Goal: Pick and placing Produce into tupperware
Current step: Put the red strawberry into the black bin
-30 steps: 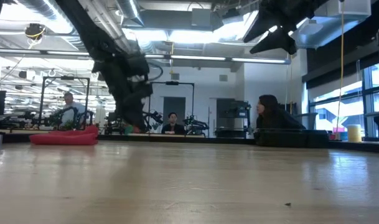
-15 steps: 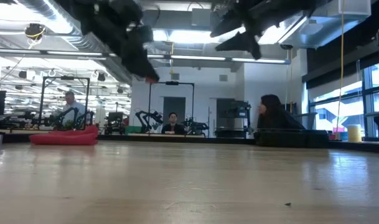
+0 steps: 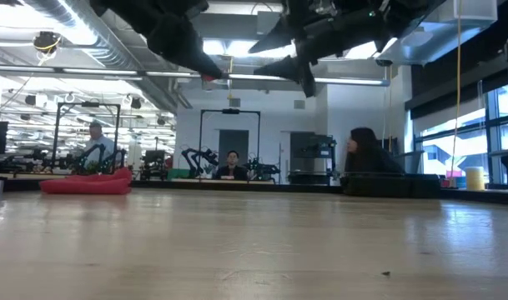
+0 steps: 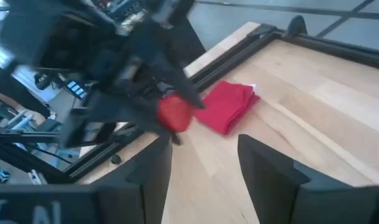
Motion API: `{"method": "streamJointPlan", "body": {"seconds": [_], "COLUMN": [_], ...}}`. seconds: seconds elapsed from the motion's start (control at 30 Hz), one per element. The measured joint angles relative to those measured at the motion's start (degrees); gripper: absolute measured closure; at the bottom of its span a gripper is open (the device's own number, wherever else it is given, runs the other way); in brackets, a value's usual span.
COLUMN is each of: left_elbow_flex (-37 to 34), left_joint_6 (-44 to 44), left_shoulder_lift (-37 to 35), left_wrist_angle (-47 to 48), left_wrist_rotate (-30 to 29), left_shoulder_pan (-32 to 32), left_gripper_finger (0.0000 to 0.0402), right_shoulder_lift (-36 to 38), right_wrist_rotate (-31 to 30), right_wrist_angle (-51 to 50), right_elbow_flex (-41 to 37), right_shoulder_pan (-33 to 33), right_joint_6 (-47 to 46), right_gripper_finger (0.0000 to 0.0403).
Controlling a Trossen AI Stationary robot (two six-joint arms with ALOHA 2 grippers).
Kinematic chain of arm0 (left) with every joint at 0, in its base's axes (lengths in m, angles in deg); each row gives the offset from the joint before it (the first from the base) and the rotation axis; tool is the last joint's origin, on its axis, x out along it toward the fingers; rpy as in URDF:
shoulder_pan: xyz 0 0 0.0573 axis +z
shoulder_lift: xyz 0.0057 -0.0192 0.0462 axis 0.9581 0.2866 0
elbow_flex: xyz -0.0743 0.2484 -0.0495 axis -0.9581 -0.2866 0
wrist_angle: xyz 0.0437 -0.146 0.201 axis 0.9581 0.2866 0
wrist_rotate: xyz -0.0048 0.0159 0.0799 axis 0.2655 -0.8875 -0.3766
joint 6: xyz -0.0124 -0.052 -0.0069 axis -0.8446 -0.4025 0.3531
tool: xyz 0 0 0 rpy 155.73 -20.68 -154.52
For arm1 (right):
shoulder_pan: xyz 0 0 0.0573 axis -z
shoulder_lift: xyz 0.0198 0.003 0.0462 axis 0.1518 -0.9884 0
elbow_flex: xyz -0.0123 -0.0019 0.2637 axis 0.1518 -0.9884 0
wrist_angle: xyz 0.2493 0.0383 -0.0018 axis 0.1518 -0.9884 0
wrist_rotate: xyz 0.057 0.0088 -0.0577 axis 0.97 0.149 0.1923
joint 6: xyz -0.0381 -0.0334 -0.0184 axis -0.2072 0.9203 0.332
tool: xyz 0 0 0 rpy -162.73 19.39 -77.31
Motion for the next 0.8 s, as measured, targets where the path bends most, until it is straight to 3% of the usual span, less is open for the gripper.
{"method": "streamJointPlan", "body": {"seconds": [0.27, 0.4, 0.8], "left_elbow_flex": [0.0, 0.0, 0.0], "left_joint_6": [0.2, 0.3, 0.3], "left_shoulder_lift": [0.0, 0.0, 0.0], "left_wrist_angle": [-2.1, -2.3, -2.3], "left_wrist_rotate": [-2.5, -5.1, -5.3], "left_shoulder_pan": [-5.5, -6.9, -7.1], "left_gripper_finger": [0.0263, 0.0264, 0.0260], "right_shoulder_lift": [-2.9, -3.2, -3.4], "right_wrist_rotate": [0.9, 2.9, 2.8], "right_wrist_angle": [3.3, 4.3, 4.2], "right_elbow_flex": [0.0, 0.0, 0.0], "right_shoulder_pan": [0.0, 0.0, 0.0], "right_joint_6": [2.1, -1.9, 2.1], "right_gripper_finger": [0.0214, 0.0189, 0.0130]}}
